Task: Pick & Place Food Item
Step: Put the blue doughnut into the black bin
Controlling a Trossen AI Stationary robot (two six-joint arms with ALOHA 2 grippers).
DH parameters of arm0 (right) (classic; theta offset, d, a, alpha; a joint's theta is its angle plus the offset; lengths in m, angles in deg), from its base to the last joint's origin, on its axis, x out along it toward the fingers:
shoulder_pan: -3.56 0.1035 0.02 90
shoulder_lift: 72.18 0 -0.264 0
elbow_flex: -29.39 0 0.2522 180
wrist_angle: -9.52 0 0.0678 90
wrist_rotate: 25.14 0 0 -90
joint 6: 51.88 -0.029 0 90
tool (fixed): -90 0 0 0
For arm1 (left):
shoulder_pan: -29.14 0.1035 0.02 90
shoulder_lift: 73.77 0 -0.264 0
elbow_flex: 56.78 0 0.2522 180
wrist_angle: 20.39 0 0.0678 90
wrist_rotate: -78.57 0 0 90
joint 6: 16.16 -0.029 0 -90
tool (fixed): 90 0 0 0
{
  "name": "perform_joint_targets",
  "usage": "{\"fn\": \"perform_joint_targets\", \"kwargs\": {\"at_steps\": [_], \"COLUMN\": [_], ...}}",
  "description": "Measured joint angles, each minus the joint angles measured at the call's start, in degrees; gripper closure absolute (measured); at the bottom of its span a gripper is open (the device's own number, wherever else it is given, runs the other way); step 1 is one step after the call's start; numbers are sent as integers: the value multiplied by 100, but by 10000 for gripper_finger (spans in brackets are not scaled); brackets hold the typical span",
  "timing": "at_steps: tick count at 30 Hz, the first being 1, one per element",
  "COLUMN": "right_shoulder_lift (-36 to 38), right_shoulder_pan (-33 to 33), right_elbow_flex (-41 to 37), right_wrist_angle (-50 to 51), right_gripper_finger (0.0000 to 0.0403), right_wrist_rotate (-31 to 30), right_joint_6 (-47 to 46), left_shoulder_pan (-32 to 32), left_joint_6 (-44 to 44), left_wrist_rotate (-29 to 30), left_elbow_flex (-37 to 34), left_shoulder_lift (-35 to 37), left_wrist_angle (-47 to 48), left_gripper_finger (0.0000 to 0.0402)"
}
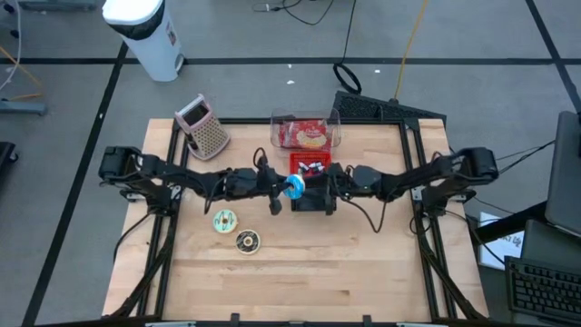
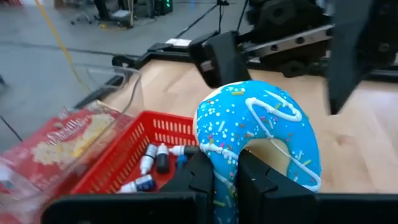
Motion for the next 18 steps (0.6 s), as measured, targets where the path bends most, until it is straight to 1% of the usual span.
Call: {"fn": "perform_joint_targets", "kwargs": {"at_steps": [2, 6, 10, 13, 18], "right_shoulder_lift": [-92, -196, -230, -231, -228], "right_shoulder_pan": [1, 4, 2, 4, 2], "right_elbow_flex": [132, 270, 322, 322, 322], "right_wrist_angle": [-7, -10, -7, 26, 53], "right_gripper_finger": [137, 137, 147, 172, 239], "right_wrist_rotate": [-1, 2, -2, -4, -12], "right_joint_6": [-35, -74, -190, -214, -247], "left_shoulder_pan": [-48, -99, -103, -103, -103], "left_joint_6": [-191, -288, -296, -294, -292], "left_wrist_rotate": [103, 352, 380, 380, 378], "left_elbow_flex": [0, 0, 0, 0, 0], "left_shoulder_lift": [4, 2, 4, 4, 4], "left_wrist_angle": [-13, -18, -15, -7, -26], "left_gripper_finger": [366, 366, 366, 366, 366]}}
